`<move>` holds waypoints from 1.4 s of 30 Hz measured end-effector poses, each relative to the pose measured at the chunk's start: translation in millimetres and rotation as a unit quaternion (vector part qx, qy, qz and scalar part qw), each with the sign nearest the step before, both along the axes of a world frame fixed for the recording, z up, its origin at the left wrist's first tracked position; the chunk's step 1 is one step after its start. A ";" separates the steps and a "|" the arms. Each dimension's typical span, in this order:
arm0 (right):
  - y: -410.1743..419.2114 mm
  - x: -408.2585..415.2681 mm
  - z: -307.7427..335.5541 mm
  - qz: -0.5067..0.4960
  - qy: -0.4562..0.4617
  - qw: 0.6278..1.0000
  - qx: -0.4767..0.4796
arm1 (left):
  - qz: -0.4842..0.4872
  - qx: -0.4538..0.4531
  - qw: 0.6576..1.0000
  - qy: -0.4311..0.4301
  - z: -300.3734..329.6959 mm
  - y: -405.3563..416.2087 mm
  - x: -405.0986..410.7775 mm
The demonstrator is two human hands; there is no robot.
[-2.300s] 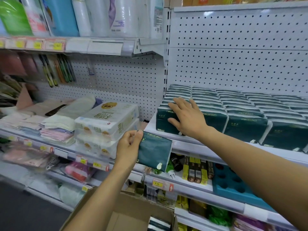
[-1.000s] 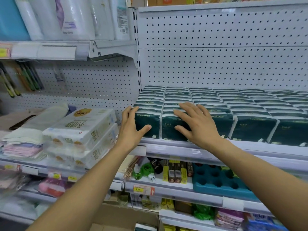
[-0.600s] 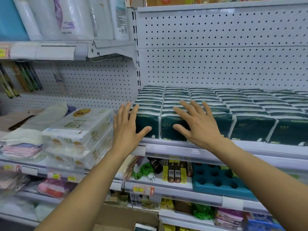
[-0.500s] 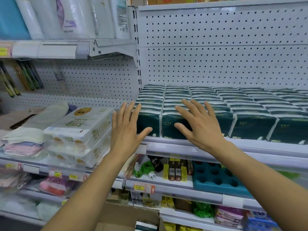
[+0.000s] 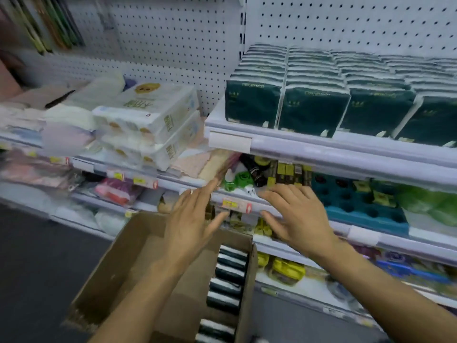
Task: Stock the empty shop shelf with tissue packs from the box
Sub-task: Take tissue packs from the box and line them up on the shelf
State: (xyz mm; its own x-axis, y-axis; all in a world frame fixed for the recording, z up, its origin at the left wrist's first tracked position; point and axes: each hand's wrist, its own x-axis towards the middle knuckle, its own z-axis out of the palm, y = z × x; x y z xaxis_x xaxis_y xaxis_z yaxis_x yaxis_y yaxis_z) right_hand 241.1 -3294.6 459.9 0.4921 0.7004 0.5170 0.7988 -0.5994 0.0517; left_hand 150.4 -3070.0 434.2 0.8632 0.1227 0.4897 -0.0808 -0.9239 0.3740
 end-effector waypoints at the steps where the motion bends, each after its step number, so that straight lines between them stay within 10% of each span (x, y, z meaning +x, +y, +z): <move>1: 2.4 -3.5 -15.1 -0.003 0.034 0.999 -0.021 | 0.005 -0.032 0.999 0.034 -12.7 1.6 -9.3; 10: 34.6 -9.2 -139.7 -0.019 0.277 0.939 -0.200 | 0.057 -0.201 0.943 0.260 -151.5 23.0 -55.2; 28: 121.0 -4.9 -329.7 0.039 0.345 0.830 -0.437 | 0.050 -0.279 0.838 0.466 -348.4 17.5 -58.2; 42: 118.9 -2.2 -351.4 0.001 0.335 0.833 -0.440 | 0.039 -0.244 0.860 0.446 -366.4 18.9 -48.7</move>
